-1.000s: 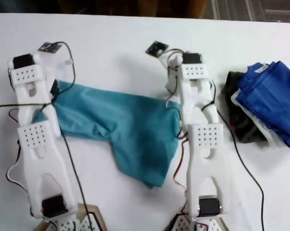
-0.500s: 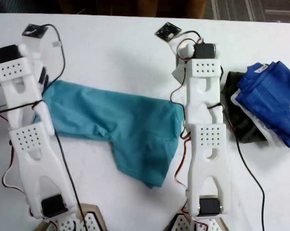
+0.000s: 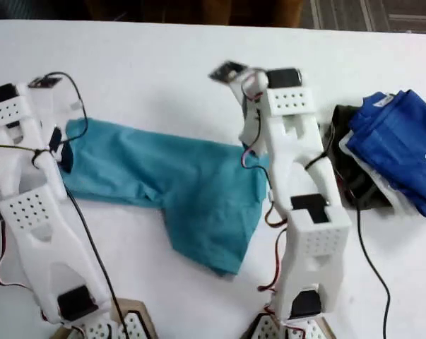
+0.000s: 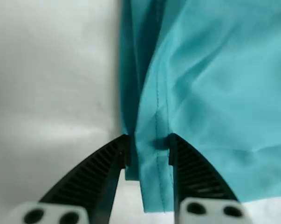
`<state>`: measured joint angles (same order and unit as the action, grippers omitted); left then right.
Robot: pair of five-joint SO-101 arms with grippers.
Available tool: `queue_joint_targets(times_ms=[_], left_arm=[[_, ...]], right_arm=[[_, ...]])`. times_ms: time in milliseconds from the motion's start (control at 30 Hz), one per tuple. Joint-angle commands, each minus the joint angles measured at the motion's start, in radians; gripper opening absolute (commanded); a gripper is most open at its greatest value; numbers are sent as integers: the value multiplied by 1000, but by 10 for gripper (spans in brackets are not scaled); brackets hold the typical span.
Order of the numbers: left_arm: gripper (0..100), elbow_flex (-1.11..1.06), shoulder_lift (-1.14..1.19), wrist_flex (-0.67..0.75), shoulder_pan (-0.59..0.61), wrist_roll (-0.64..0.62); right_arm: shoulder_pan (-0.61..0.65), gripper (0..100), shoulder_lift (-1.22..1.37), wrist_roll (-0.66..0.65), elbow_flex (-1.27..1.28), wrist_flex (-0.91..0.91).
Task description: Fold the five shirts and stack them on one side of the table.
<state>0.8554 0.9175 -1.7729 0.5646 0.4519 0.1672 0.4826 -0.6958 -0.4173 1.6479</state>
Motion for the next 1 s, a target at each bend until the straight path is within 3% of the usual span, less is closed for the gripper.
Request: queue_joint_targets(times_ms=[0, 200, 467, 967], left_arm=[[161, -15, -72, 3, -17, 8], [161, -4, -29, 9, -9, 12], [161, 45, 98, 2, 26, 109], [161, 185, 126, -9, 83, 115]], right_arm=[[-53, 18, -73, 3, 150, -153], [-113, 18, -73, -74, 302, -332], [-140, 18, -45, -166, 345, -426], [-214, 18, 70, -166, 219, -384]])
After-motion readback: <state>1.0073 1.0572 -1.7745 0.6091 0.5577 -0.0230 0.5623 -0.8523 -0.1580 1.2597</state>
